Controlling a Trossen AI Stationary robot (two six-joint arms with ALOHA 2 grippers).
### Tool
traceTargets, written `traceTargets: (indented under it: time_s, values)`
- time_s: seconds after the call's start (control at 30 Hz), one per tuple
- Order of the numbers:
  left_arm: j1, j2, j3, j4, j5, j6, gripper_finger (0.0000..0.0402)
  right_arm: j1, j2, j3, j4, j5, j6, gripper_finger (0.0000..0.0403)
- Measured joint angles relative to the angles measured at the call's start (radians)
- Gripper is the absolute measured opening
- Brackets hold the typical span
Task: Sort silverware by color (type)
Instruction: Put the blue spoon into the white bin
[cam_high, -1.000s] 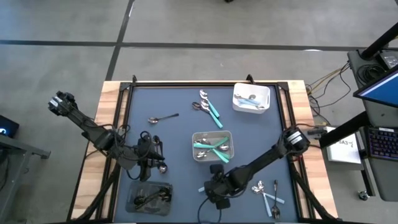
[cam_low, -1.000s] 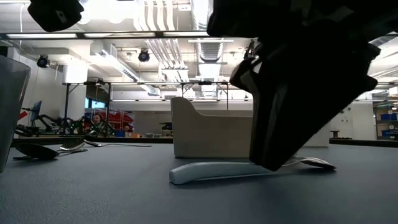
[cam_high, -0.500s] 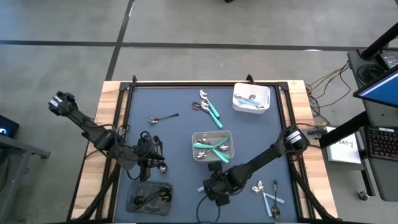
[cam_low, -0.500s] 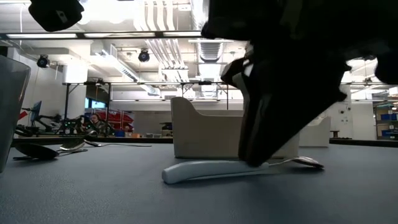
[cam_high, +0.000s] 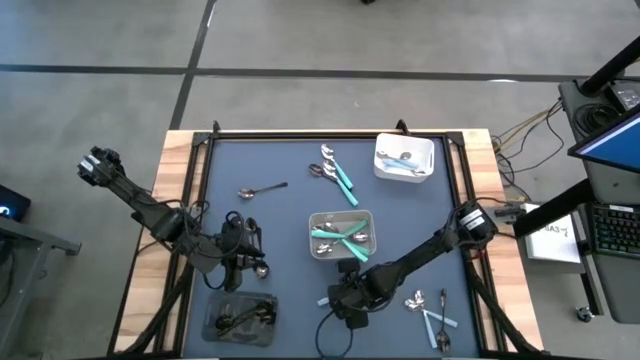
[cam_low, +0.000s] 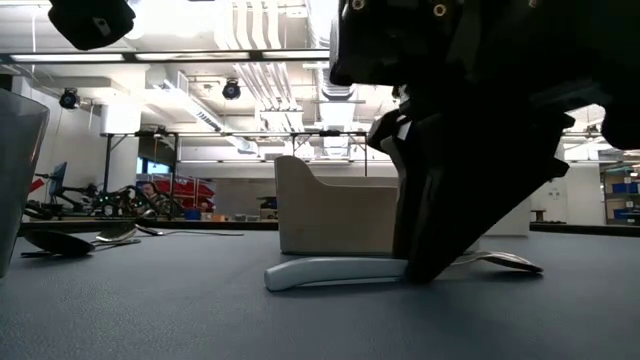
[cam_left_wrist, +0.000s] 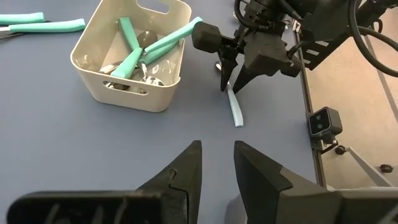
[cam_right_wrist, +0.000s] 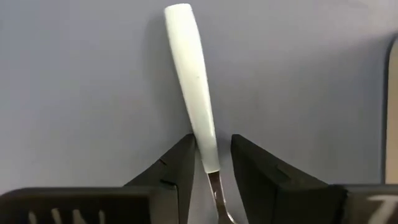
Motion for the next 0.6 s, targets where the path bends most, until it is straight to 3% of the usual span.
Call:
traceTargets:
  time_s: [0.13,0.3,0.5,0.6]
  values:
    - [0.0,0.0,0.0,0.0,-0.004,0.004,0.0077,-0.006,0.0,0.0,-0.002,-0.009,0.075,0.0084]
    - [0.002,0.0,0.0,0.0,-0.008,0.004,0.0077,-0.006,-0.003,0.0,0.001,-0.016,0.071,0.0022]
    - [0.003,0.0,0.0,-0.001,-0.029,0.004,0.0077,-0.008,-0.077,-0.006,-0.019,-0.031,0.055,0.0017]
    - [0.004,0.0,0.0,-0.001,-0.074,0.004,0.0077,-0.016,-0.162,-0.002,-0.038,0.023,0.043,0.0016]
